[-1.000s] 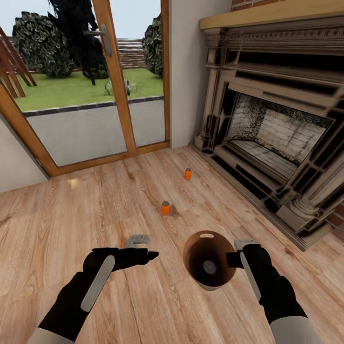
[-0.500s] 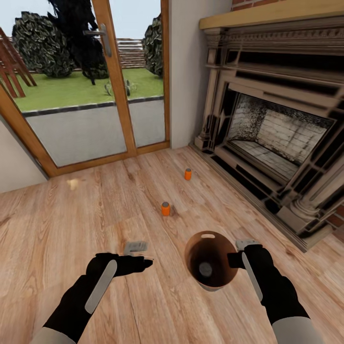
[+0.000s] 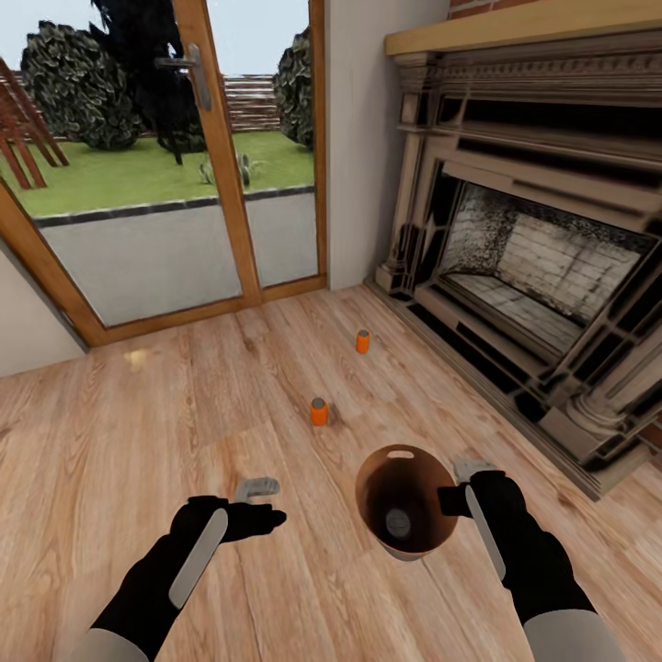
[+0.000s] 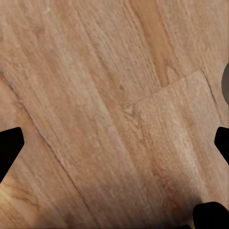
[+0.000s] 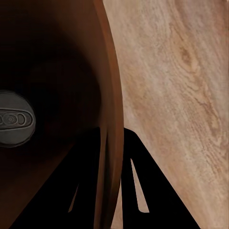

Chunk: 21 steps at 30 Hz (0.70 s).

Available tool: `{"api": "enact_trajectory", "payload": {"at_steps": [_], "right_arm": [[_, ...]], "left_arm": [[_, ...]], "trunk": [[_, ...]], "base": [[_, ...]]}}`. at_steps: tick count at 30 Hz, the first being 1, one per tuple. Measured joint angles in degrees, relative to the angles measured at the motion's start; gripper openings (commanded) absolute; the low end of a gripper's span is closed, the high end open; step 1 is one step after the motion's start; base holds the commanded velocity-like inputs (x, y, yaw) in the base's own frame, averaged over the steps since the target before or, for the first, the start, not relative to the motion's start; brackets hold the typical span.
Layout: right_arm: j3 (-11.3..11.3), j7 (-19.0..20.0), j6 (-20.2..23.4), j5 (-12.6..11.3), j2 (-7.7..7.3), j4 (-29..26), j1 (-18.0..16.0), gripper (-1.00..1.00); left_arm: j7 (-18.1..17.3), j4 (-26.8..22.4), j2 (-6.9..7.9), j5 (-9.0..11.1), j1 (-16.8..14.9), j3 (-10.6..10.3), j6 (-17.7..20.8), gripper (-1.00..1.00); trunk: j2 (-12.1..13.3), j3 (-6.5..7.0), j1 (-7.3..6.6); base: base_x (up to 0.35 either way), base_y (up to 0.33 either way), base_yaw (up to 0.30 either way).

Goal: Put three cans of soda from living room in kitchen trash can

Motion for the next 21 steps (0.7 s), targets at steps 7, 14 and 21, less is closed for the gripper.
{"api": "enact_trajectory", "payload": {"at_steps": [7, 14, 21], "right_arm": [[0.0, 0.0, 0.0, 0.0, 0.00, 0.0, 0.0, -1.00], [0.0, 0.0, 0.0, -0.1, 0.00, 0.0, 0.0, -1.00], [0.0, 0.0, 0.0, 0.0, 0.00, 0.0, 0.1, -1.00]], "left_arm": [[1.0, 0.2, -0.36, 0.0, 0.0, 0.0, -0.1, 1.00], [1.1, 0.1, -0.42, 0.1, 0.0, 0.0, -0.1, 1.00], [1.1, 0.1, -0.42, 0.1, 0.0, 0.0, -0.1, 1.00]], "trunk": [[0.0, 0.00, 0.00], [0.0, 0.00, 0.00], [0.0, 0.00, 0.00]], "base": [[0.061, 0.000, 0.000], [0.006, 0.000, 0.000], [0.000, 0.000, 0.000]]}}
